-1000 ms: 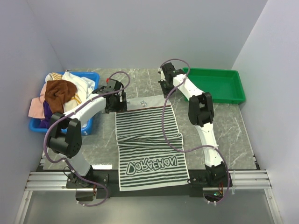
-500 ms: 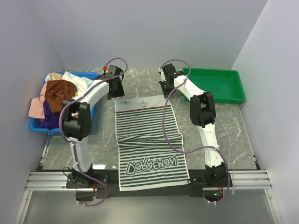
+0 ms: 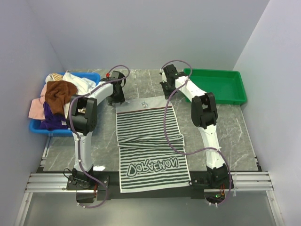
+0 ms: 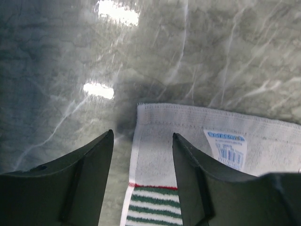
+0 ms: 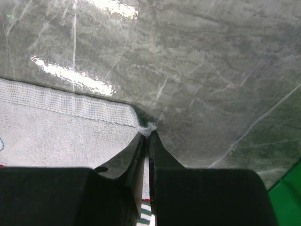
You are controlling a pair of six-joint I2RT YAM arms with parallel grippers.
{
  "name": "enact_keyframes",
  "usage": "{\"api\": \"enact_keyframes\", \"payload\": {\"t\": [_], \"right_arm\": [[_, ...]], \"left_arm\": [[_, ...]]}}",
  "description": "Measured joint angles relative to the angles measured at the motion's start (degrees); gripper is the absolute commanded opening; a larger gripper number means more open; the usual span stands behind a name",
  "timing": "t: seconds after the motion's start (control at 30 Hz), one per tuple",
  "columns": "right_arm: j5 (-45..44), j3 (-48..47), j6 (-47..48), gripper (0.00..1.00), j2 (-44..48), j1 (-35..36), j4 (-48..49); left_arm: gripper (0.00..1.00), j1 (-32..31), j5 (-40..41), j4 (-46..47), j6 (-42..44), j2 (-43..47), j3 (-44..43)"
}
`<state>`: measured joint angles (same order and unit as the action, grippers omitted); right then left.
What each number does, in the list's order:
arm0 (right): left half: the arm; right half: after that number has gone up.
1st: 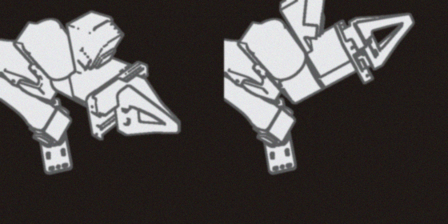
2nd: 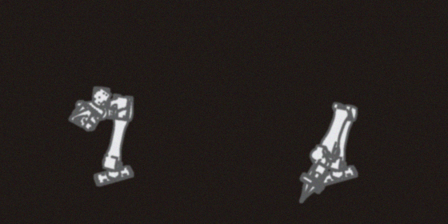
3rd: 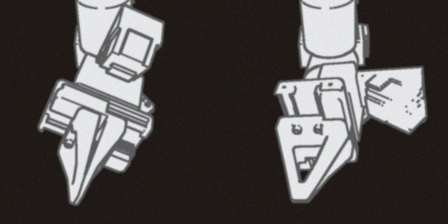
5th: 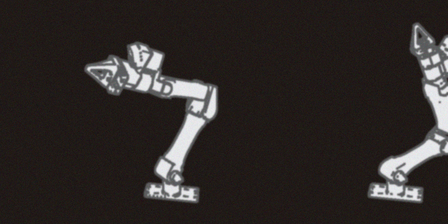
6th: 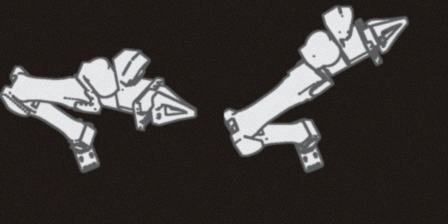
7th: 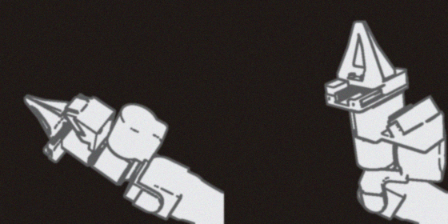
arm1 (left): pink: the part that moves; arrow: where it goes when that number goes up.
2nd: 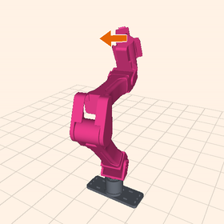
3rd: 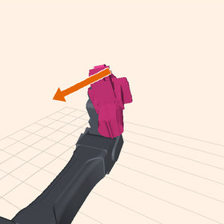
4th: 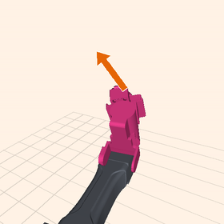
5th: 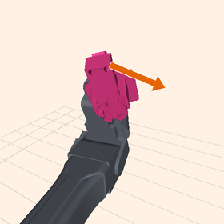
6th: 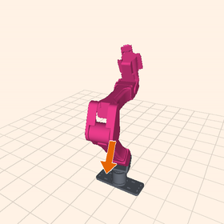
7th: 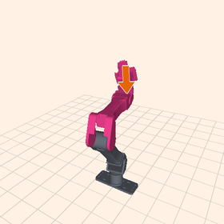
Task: Fold and stack the towels
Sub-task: Flatten out the crumpled towel
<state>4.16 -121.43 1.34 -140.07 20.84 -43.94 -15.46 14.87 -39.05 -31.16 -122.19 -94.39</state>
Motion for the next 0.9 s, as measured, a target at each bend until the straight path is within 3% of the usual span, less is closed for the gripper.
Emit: {"api": "enact_keyframes", "payload": {"t": [0.37, 0.67, 0.73, 0.83, 0.9], "right_arm": [[0.04, 0.0, 0.02, 0.02, 0.0, 0.0, -0.15], [0.02, 1.09, 0.0, 0.0, 0.5, 0.0, 0.68], [0.09, 1.84, 0.02, 0.0, 0.9, 0.0, 1.2], [0.28, 2.95, 0.02, 0.0, 1.46, 0.02, 1.97], [0.37, 3.61, 0.02, 0.0, 1.81, 0.02, 2.45]], "left_arm": [[0.56, 0.46, -0.11, 0.68, 0.0, -3.15, -2.73], [0.28, 0.39, -1.29, 2.86, -1.07, -3.43, -2.16], [0.2, 0.42, -1.4, 3.69, -1.18, -3.26, -1.66], [0.01, 0.44, -1.68, 4.59, -1.49, -3.1, -1.31], [0.01, 0.44, -1.73, 4.68, -1.46, -3.08, -1.31]]}}
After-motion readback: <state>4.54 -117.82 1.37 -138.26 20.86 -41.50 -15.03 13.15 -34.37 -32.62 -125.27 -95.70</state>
